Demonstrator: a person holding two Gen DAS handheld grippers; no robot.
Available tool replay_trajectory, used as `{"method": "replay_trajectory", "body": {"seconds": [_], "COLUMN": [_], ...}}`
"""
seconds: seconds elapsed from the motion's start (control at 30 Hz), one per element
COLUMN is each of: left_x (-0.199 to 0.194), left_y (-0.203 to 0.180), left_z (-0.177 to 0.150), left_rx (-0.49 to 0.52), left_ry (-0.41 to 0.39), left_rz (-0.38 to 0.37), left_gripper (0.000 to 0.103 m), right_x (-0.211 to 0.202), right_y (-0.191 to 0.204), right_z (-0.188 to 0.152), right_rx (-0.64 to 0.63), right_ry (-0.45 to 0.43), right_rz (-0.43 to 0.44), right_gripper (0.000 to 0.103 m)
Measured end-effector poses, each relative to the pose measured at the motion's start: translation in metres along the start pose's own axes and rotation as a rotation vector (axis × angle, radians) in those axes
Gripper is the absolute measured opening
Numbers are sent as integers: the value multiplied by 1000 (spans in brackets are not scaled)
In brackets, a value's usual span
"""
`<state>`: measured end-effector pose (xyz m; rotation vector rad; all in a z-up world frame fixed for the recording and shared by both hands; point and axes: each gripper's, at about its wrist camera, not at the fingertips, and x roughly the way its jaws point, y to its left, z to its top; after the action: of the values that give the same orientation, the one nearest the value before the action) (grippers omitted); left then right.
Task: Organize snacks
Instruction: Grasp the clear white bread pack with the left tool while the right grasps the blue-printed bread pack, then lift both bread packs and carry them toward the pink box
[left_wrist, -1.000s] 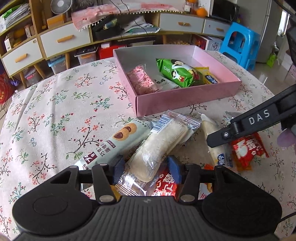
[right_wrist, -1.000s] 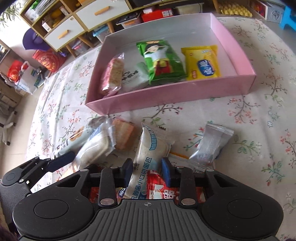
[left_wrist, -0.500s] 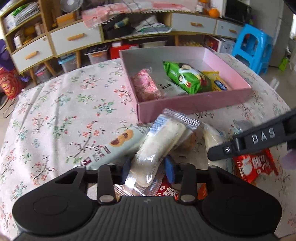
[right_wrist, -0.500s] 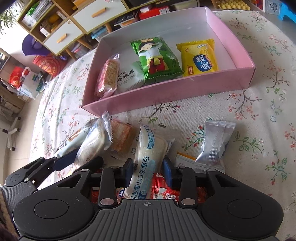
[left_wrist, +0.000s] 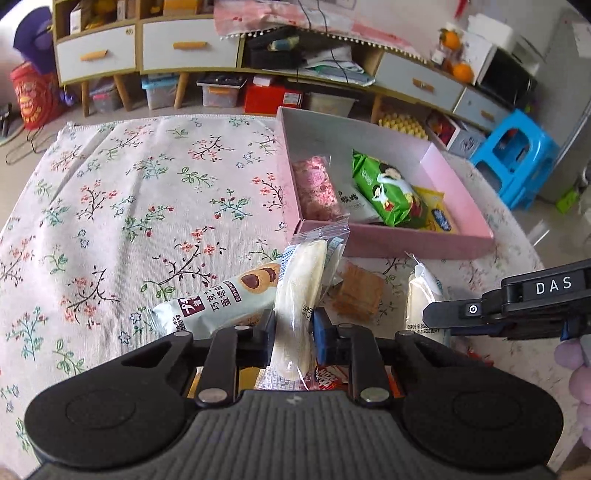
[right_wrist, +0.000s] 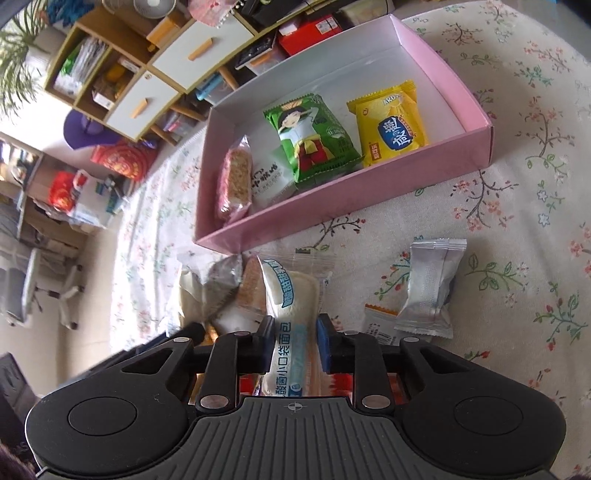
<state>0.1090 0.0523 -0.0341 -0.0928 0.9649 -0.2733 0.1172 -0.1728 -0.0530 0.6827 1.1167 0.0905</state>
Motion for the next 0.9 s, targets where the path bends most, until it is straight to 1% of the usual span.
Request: {"method": "replay_trajectory", "body": {"seconds": [0.17,0.3,0.5,0.63,0.7,0.8,0.9], "left_x": [-9,-13,-12,-7,-2,8,18], "left_y": [1,1,-5,-9,-11,-18,-23], "left_z": [4,9,15,24,29,41,56], "left_rx": [-28,-51,-93,-117,-118,-102,-114], "left_ry": [-33,-54,-89,-106,-102,-98,-105], "left_rz": [-18,-29,-37,-33,-45,-43,-69], "left_gripper": [19,19,19,19,19,19,19], "right_x": [-8,-16,-33,-38,-40,-42,-43], "right_y": [-2,-2,-9,-20,-24,-31,-35], "right_z": [4,7,22,33,41,56,73], "right_rx": [39,66,112,137,144,157,164], "right_ry": [-7,-30,-116,-154,-175,-220,-263], "right_rz": [69,109,148,146,129,99,85], "right_gripper": [23,23,23,23,23,23,23]}}
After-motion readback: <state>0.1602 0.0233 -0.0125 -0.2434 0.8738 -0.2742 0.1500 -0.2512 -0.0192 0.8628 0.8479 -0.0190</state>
